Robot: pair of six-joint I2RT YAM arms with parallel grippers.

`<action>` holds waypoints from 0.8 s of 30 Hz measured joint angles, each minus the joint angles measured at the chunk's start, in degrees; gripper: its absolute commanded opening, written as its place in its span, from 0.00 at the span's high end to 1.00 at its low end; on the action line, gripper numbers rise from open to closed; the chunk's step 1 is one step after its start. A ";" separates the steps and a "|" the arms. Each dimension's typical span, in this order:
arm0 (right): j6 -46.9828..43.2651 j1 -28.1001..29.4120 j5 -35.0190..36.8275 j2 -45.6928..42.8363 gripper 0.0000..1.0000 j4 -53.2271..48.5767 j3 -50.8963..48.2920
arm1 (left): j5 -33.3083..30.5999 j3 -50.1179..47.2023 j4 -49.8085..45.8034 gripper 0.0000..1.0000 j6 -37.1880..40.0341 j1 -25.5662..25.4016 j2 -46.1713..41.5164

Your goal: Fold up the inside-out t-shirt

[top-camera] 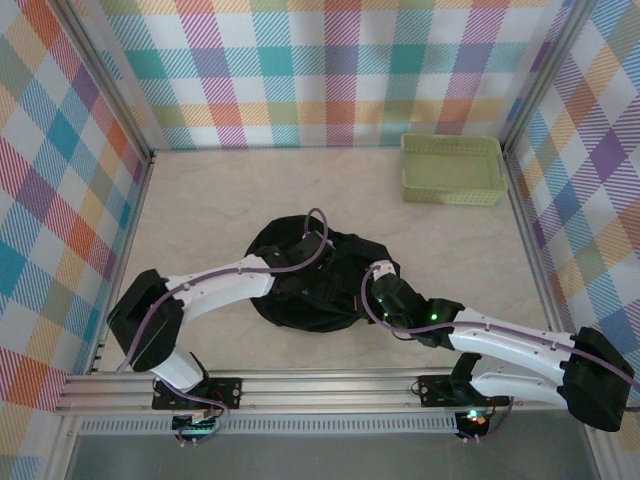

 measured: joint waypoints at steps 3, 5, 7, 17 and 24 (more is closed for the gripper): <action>1.18 0.00 -0.15 -0.09 0.59 0.02 -0.33 | -0.04 1.44 0.24 0.33 1.27 -0.04 2.73; 1.77 0.00 -0.70 0.28 0.56 0.22 -0.48 | -0.63 2.71 0.20 0.47 1.40 -0.04 4.33; 2.36 0.00 -1.49 1.68 0.56 0.87 -0.46 | -1.79 4.22 0.00 0.61 1.09 -0.07 5.86; 3.78 0.00 -3.15 8.17 0.90 1.77 0.66 | -2.56 5.62 0.68 1.00 -1.70 1.51 6.69; 2.34 0.00 -1.60 5.90 1.00 0.50 1.40 | -2.40 5.11 0.70 1.00 -2.03 2.73 3.41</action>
